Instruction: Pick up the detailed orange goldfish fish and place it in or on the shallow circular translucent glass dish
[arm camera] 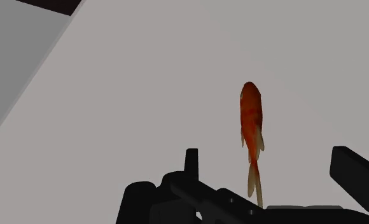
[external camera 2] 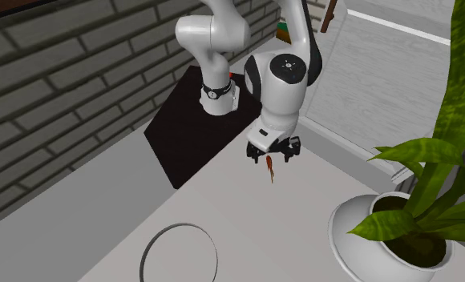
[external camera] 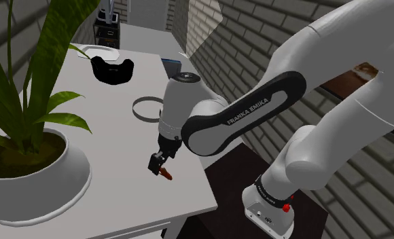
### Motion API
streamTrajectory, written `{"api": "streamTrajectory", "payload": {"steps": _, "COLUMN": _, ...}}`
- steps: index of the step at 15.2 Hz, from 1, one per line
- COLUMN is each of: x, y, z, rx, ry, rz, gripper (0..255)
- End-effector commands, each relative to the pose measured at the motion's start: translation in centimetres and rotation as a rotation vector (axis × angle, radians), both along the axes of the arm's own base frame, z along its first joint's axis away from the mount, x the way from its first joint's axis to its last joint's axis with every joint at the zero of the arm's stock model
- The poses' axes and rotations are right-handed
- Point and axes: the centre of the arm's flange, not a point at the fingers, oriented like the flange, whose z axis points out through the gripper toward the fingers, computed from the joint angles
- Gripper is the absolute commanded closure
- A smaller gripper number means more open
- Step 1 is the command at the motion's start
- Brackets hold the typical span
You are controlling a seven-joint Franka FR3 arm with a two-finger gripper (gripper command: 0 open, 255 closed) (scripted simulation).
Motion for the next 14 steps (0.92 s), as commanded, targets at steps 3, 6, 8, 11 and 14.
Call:
{"api": "streamTrajectory", "payload": {"steps": 3, "x": 0.0, "y": 0.2, "z": -2.0, "rx": 0.001, "ry": -0.001, "rz": 0.0, "gripper": 0}}
{"api": "streamTrajectory", "payload": {"steps": 6, "x": 0.0, "y": 0.2, "z": -2.3, "rx": 0.001, "ry": -0.001, "rz": 0.0, "gripper": 0}}
{"api": "streamTrajectory", "payload": {"steps": 8, "x": 0.0, "y": 0.2, "z": -2.3, "rx": 0.001, "ry": -0.001, "rz": 0.0, "gripper": 0}}
{"api": "streamTrajectory", "payload": {"steps": 11, "x": 0.0, "y": 0.2, "z": -2.3, "rx": 0.001, "ry": -0.001, "rz": 0.0, "gripper": 0}}
{"api": "streamTrajectory", "payload": {"steps": 14, "x": 0.0, "y": 0.2, "z": -2.3, "rx": 0.001, "ry": -0.001, "rz": 0.0, "gripper": 255}}
